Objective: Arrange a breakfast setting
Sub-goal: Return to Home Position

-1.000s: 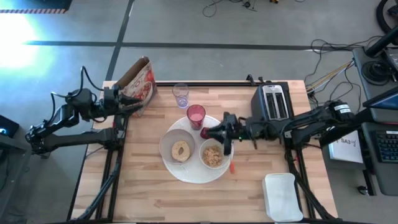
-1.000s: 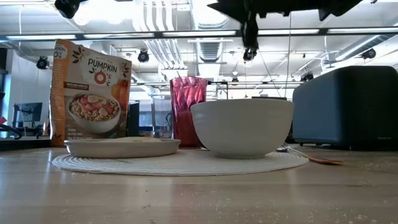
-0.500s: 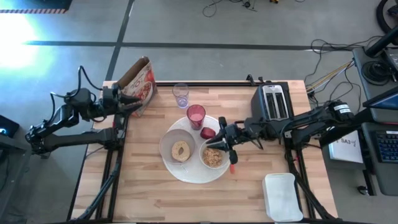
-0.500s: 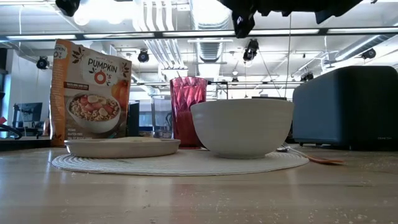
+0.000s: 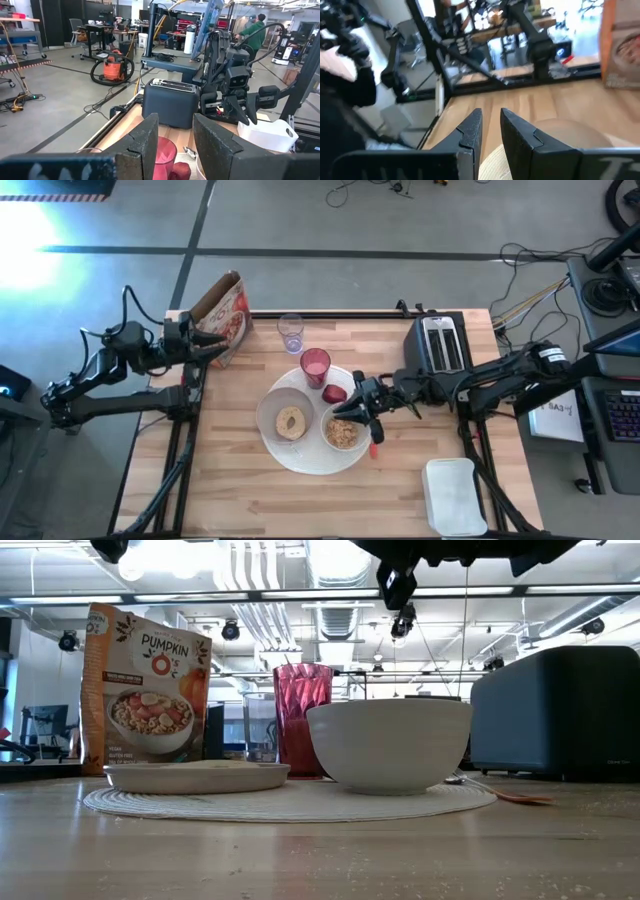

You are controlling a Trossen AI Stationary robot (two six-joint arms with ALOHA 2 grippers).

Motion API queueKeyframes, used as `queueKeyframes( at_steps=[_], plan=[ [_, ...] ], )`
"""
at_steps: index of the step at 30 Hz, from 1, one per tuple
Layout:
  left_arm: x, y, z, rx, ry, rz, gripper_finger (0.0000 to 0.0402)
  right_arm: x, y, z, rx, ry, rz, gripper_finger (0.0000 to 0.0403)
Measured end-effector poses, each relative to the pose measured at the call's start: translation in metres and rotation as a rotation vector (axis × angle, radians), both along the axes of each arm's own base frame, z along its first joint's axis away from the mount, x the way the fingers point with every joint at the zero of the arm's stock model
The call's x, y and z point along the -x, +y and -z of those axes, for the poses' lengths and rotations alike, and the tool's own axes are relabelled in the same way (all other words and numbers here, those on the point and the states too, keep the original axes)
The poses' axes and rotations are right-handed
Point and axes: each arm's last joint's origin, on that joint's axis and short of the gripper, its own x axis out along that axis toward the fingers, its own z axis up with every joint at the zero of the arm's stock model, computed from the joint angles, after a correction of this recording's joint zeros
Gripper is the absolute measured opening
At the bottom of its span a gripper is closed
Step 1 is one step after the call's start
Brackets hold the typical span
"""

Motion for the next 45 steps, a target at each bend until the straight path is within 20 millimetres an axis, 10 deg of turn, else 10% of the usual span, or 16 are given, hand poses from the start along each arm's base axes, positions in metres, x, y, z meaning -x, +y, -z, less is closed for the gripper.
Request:
queueKeyframes(
  at_steps=[22, 45],
  plan=[
    [0.000, 0.000, -0.001, 0.027, -0.014, -0.007, 0.0107, 0.029, -0.015, -0.042, 0.008, 0.091, 0.041, 0.0059],
    [-0.001, 0.000, 0.000, 0.021, -0.004, -0.007, 0.0107, 0.112, -0.021, -0.055, -0.009, -0.097, 0.042, 0.0059]
  ],
)
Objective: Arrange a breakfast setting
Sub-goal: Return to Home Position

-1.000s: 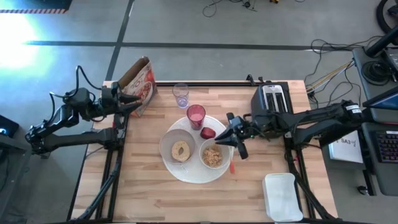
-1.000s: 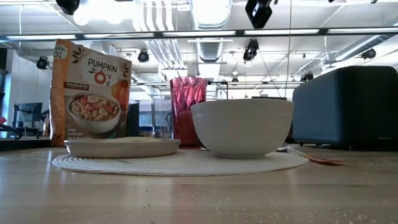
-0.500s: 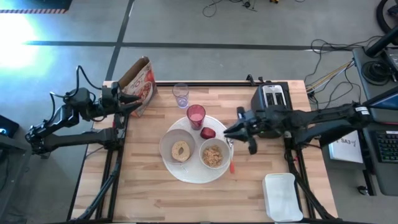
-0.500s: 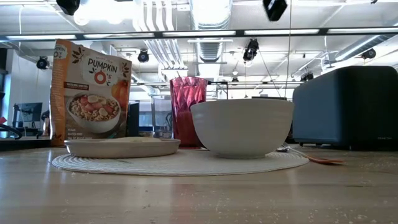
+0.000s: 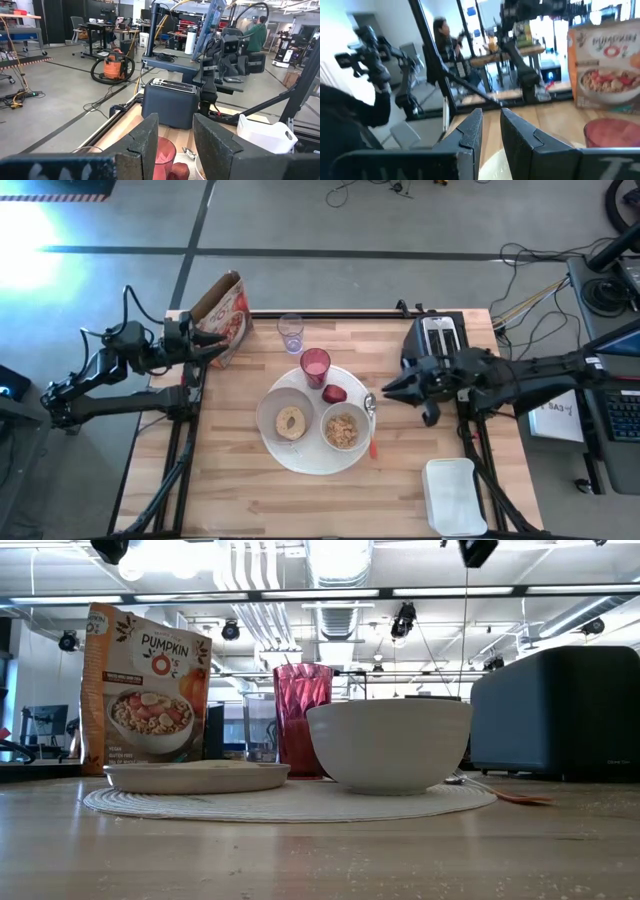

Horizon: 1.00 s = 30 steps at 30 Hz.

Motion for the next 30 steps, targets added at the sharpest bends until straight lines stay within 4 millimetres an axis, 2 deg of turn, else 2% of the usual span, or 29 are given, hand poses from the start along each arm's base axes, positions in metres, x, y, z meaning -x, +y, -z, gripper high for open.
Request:
queueKeyframes(
  at_steps=[12, 19, 30],
  plan=[
    [0.000, 0.000, 0.000, 0.000, 0.001, 0.000, 0.0107, 0.044, -0.003, 0.047, -0.002, -0.016, 0.000, 0.0059],
    [0.000, 0.000, 0.000, 0.003, 0.000, 0.000, 0.0107, 0.077, -0.006, 0.058, -0.011, -0.139, 0.001, 0.0059],
    [0.000, 0.000, 0.000, 0.024, -0.007, -0.002, 0.0107, 0.098, -0.007, 0.085, -0.018, -0.239, 0.001, 0.0059]
  ],
)
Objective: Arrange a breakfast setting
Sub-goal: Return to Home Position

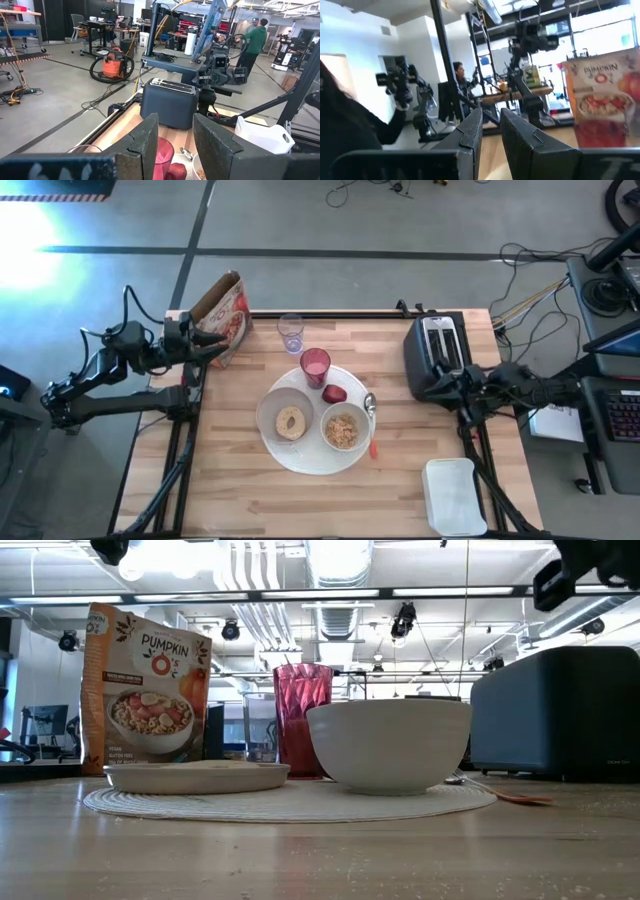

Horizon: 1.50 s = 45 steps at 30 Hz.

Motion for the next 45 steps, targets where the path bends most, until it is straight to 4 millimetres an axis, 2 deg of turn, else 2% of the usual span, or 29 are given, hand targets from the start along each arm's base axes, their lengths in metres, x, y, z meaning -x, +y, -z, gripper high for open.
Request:
queueKeyframes(
  at_steps=[7, 13, 26, 29, 33, 37, 40, 45],
  plan=[
    [0.000, 0.000, 0.000, 0.001, -0.001, 0.000, 0.0107, 0.008, -0.003, 0.004, -0.003, -0.055, 0.031, 0.0059],
    [0.000, 0.000, 0.000, 0.001, -0.001, -0.001, 0.0107, 0.007, -0.004, 0.009, -0.002, -0.045, 0.049, 0.0059],
    [0.000, 0.000, 0.000, 0.001, 0.000, 0.000, 0.0107, -0.005, -0.004, 0.046, 0.018, 0.063, 0.052, 0.0059],
    [0.000, 0.000, 0.000, 0.001, 0.000, -0.001, 0.0107, -0.006, -0.004, 0.050, 0.089, 0.085, 0.057, 0.0059],
    [0.000, 0.000, 0.000, 0.001, 0.000, 0.000, 0.0107, -0.007, -0.004, 0.054, 0.288, 0.075, 0.109, 0.0059],
    [0.000, 0.000, 0.000, 0.001, 0.001, 0.000, 0.0107, -0.006, -0.005, 0.049, 0.433, 0.022, 0.142, 0.0059],
    [0.000, 0.000, 0.000, 0.002, 0.002, 0.000, 0.0107, -0.006, -0.004, 0.049, 0.458, 0.018, 0.146, 0.0059],
    [0.000, 0.000, 0.001, 0.002, 0.004, 0.000, 0.0107, -0.006, -0.004, 0.049, 0.389, 0.029, 0.131, 0.0059]
  ],
)
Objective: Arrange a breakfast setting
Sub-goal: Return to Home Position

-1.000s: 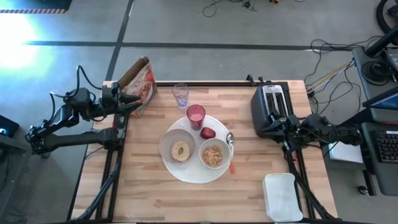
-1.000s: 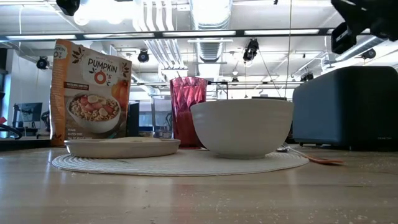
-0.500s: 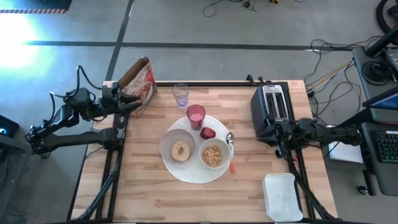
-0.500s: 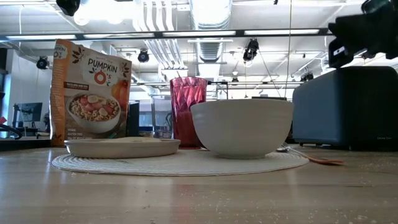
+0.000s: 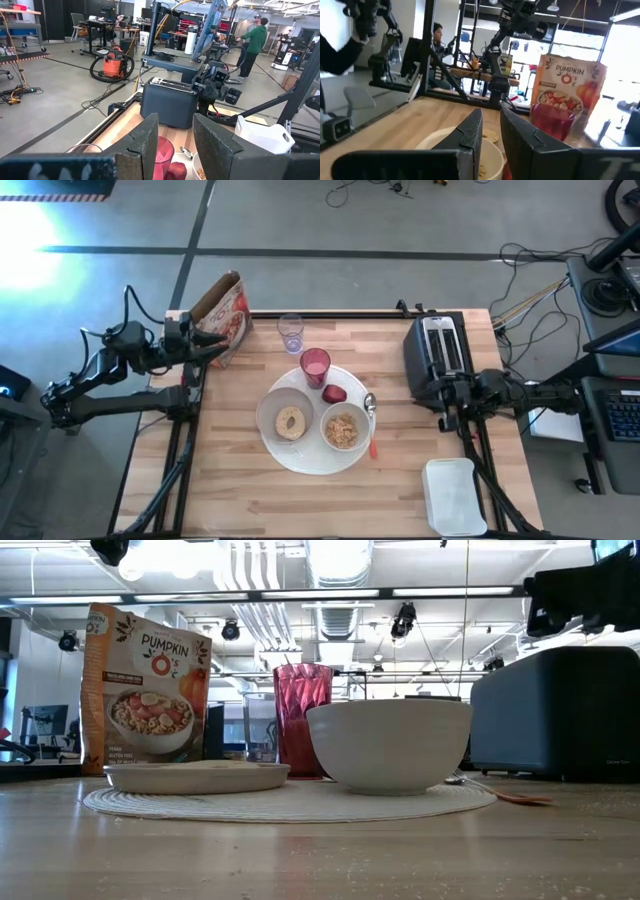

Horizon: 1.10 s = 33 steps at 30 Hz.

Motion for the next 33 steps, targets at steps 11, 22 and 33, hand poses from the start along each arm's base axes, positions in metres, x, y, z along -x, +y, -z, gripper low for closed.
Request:
queueKeyframes(
  at_steps=[11, 22, 33],
  plan=[
    [0.000, 0.000, 0.000, 0.000, -0.001, 0.000, 0.0107, -0.001, 0.000, 0.001, -0.158, 0.043, -0.024, 0.0059],
    [0.000, 0.000, 0.000, -0.001, -0.005, 0.001, 0.0107, -0.002, 0.000, 0.002, -0.170, 0.054, -0.025, 0.0059],
    [0.006, 0.000, 0.011, 0.096, -0.159, -0.042, 0.0107, -0.002, 0.000, 0.002, -0.170, 0.053, -0.025, 0.0059]
  ],
)
